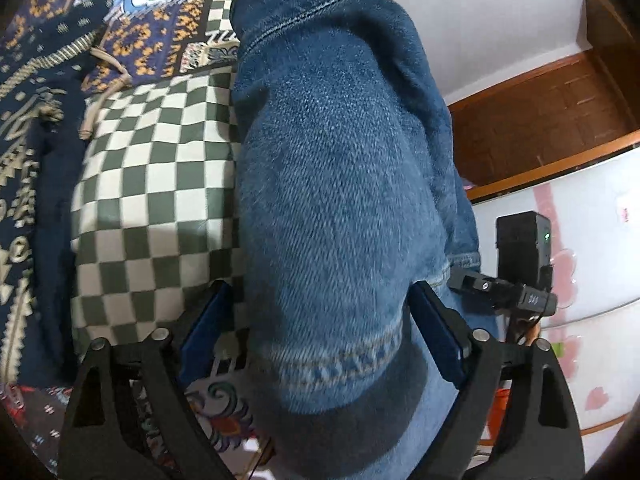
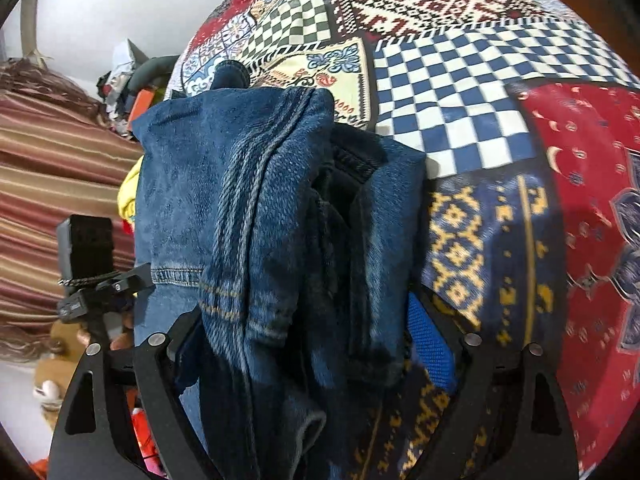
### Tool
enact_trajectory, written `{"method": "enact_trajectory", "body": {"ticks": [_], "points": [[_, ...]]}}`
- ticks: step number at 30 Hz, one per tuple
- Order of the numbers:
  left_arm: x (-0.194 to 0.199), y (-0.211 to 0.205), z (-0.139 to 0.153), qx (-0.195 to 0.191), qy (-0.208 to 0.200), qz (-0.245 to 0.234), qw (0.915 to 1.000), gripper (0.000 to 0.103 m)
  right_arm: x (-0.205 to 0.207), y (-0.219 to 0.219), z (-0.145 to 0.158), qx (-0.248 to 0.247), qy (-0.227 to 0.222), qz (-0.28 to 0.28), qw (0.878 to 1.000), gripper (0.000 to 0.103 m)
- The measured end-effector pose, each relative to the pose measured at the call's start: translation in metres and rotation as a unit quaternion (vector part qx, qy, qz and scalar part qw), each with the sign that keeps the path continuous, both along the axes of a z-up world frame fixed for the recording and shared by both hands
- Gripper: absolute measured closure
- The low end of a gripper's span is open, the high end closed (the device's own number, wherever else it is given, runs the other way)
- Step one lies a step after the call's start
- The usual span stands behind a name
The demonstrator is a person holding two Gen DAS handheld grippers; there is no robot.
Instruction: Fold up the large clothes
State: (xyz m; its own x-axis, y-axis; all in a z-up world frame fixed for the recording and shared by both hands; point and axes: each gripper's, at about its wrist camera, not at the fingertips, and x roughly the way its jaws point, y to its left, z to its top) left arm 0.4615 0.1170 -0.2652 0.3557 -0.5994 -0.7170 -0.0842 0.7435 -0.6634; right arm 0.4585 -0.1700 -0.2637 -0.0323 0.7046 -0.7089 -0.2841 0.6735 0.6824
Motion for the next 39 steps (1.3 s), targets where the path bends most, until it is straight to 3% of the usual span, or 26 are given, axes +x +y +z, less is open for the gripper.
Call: {"method": "enact_trajectory", "body": {"ticks": [6,8,11,13,16,23,31,36,39], "points": [[0.010,-0.015,0.000,-0.014,-0.002,-0.004,0.9999,0.013,-0.003,0.003,0.008,-0.001,-0.007,-0.002,1.000,0.017],[0.012,-0.020,0.001,-0.001,-0.004,-0.002,1.0000,0.016,-0.005,0.003,0.011,0.002,-0.006,-0.009,1.000,0.026],[0.007,-0.028,0.009,0.019,-0.016,0.002,0.9997,0.032,-0.005,0.009,0.021,-0.004,-0.014,-0.014,1.000,0.044],[0.001,-0.026,0.018,0.014,-0.029,0.003,0.9995,0.045,-0.011,0.013,0.032,-0.015,-0.029,-0.015,0.999,0.058],[-0.011,-0.027,0.035,0.010,-0.051,0.001,0.9987,0.052,-0.014,0.027,0.047,-0.023,-0.050,-0.013,0.998,0.069],[-0.058,-0.009,0.100,0.043,-0.125,0.009,0.9912,0.057,-0.035,0.046,0.093,-0.020,-0.106,0.003,0.994,0.073],[-0.114,0.061,0.179,0.084,-0.206,0.054,0.9734,0.057,-0.058,0.108,0.155,0.033,-0.168,0.026,0.985,0.073],[-0.130,0.121,0.191,0.105,-0.212,0.092,0.9673,0.057,-0.069,0.168,0.167,0.045,-0.197,0.047,0.978,0.073],[-0.127,0.154,0.178,0.107,-0.196,0.121,0.9672,0.057,-0.069,0.201,0.157,0.049,-0.197,0.057,0.977,0.073]]}}
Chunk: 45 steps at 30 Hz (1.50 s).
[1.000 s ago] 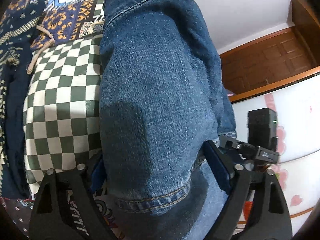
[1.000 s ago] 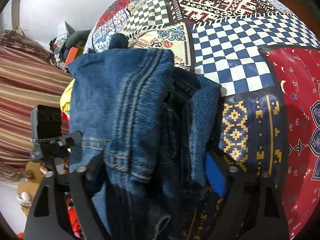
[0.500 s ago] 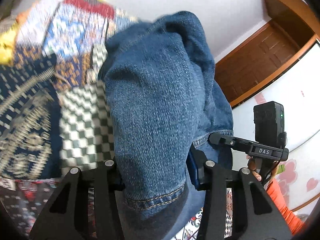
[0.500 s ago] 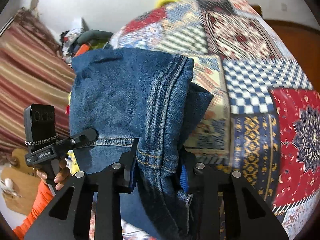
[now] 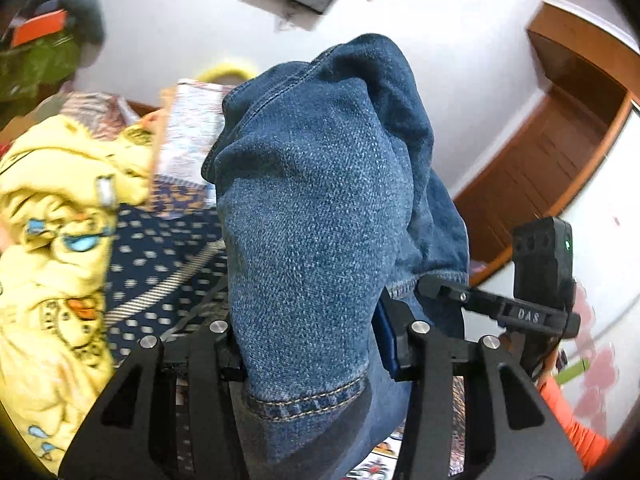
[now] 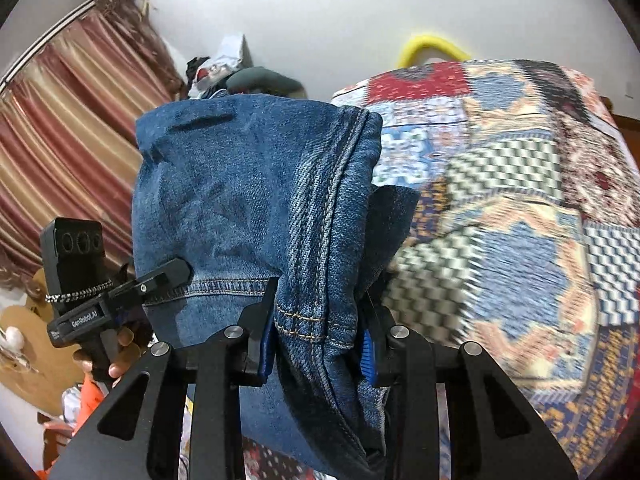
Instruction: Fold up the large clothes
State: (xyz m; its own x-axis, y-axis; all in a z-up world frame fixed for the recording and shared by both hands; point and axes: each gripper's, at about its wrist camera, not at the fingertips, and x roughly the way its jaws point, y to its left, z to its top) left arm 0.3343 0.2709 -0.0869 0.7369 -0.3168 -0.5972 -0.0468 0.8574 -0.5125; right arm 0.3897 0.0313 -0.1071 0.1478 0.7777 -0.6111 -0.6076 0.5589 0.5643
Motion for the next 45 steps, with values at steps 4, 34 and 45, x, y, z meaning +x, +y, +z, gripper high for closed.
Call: {"method": "enact_trajectory", "body": {"ticks": [4,34,45], "points": [[0.021,0.036,-0.031,-0.014,0.034,0.030,0.9989,0.057,0.011,0.039,-0.024,-0.011,0.014,0.001,1.000,0.073],[-0.023,0.031,-0.121,0.109,0.176,0.052,0.9769,0.025,-0.024,0.066,-0.086,-0.190,-0.035,0.004,0.981,0.032],[-0.120,-0.035,-0.001,0.194,0.034,0.079,0.9773,0.026,-0.114,0.012,0.027,-0.111,-0.183,-0.026,0.977,0.032]]}}
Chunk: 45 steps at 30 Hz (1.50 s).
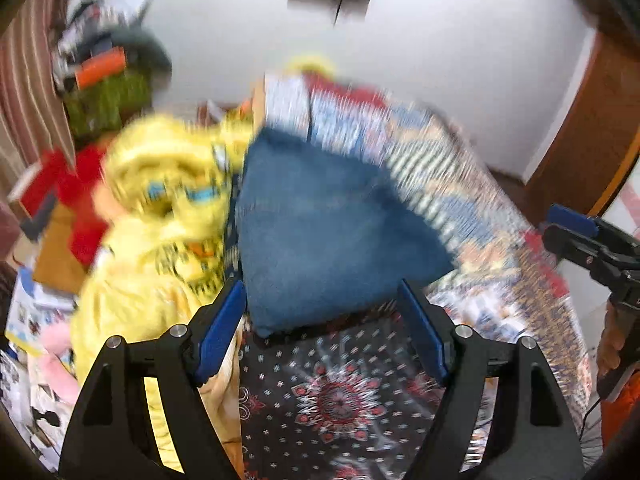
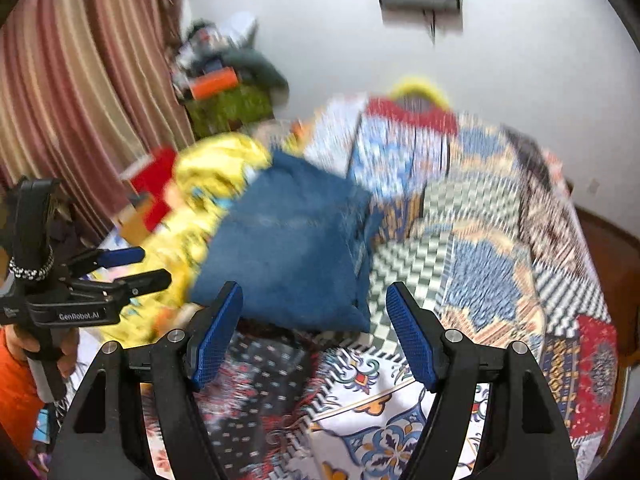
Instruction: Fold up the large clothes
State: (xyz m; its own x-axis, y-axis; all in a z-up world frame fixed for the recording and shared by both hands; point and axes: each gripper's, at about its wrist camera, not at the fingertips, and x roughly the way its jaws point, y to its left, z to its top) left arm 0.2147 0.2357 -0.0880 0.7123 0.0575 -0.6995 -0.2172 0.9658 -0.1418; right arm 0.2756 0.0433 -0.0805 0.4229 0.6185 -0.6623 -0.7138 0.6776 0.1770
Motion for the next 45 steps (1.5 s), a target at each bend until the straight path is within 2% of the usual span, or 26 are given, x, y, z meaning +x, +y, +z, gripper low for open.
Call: {"method": "enact_trajectory", "body": {"ticks": [2,5,9,12,16,19,23,27,29,30,34,45], "points": [[-0.020,-0.014,0.029,0.016,-0.044,0.001,0.9989,0.026,-0.020,-0.015,0.027,0.034,-0.028,-0.001,0.999,0.032],[-0.056,-0.036,0.075,0.041,-0.118,0.002,0.9922,0.026,-0.050,-0.035,0.063,0.083,-0.072,-0.002,0.994,0.032],[-0.103,-0.065,0.117,0.070,-0.208,0.011,0.9756,0.026,-0.087,-0.058,0.100,0.133,-0.130,-0.013,0.982,0.032],[-0.134,-0.085,0.134,0.088,-0.256,0.020,0.9624,0.025,-0.112,-0.072,0.117,0.164,-0.160,-0.021,0.973,0.032],[-0.166,-0.103,0.140,0.112,-0.296,0.040,0.9478,0.026,-0.140,-0.082,0.123,0.182,-0.185,-0.029,0.965,0.032],[-0.183,-0.111,0.137,0.114,-0.313,0.053,0.9415,0.026,-0.155,-0.085,0.117,0.180,-0.202,-0.043,0.962,0.030],[-0.190,-0.117,0.128,0.112,-0.313,0.056,0.9415,0.025,-0.163,-0.085,0.109,0.172,-0.211,-0.062,0.960,0.025],[-0.191,-0.116,0.120,0.103,-0.306,0.058,0.9446,0.014,-0.165,-0.079,0.106,0.160,-0.223,-0.076,0.959,0.017],[-0.193,-0.117,0.118,0.106,-0.304,0.062,0.9446,0.012,-0.167,-0.079,0.106,0.153,-0.232,-0.081,0.957,0.008],[-0.192,-0.117,0.117,0.109,-0.304,0.064,0.9444,0.011,-0.168,-0.078,0.106,0.152,-0.237,-0.083,0.956,0.001],[-0.192,-0.117,0.114,0.118,-0.306,0.077,0.9414,0.005,-0.173,-0.078,0.105,0.153,-0.252,-0.093,0.951,0.000],[-0.187,-0.118,0.105,0.114,-0.298,0.079,0.9445,0.004,-0.176,-0.076,0.100,0.137,-0.241,-0.085,0.957,0.000]]}}
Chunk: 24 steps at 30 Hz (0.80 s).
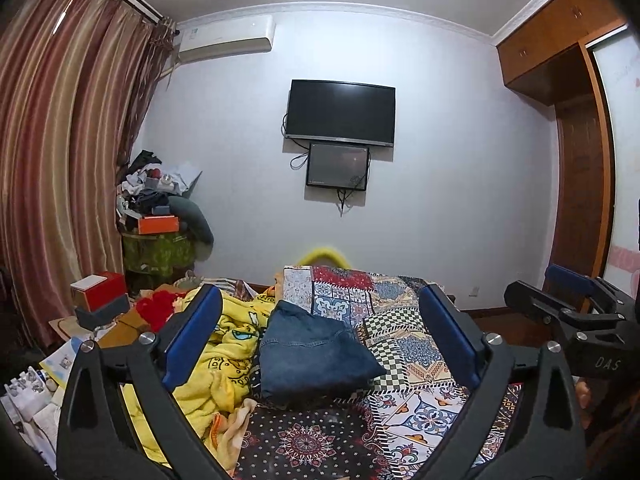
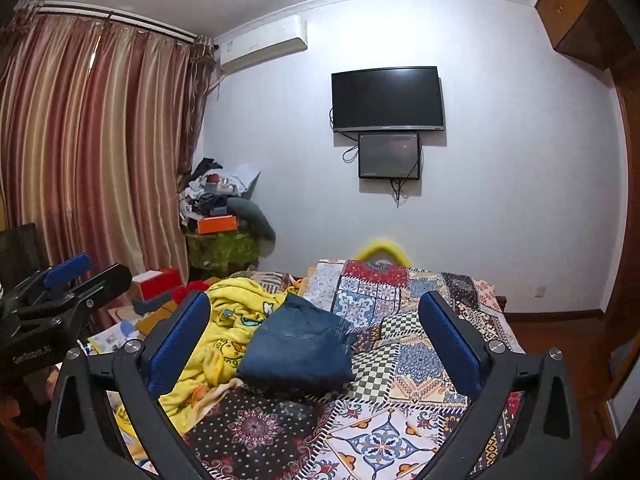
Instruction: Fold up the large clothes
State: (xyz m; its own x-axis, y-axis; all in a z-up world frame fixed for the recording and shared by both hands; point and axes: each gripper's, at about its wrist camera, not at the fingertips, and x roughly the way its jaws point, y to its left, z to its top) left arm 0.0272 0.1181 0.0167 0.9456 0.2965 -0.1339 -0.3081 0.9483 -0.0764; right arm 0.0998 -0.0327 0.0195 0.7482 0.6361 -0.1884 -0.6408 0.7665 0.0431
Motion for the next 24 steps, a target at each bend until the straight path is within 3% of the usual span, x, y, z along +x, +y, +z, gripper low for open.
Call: {"method": "enact_trajectory", "body": {"ticks": [24], "points": [[0.0071,0.0021,-0.0079,0.003,0.016,-0.006,0.9999,0.002,0.0006,-0.0069,0.0015,-0.005,0.017,0.001,1.000,0.000]]}}
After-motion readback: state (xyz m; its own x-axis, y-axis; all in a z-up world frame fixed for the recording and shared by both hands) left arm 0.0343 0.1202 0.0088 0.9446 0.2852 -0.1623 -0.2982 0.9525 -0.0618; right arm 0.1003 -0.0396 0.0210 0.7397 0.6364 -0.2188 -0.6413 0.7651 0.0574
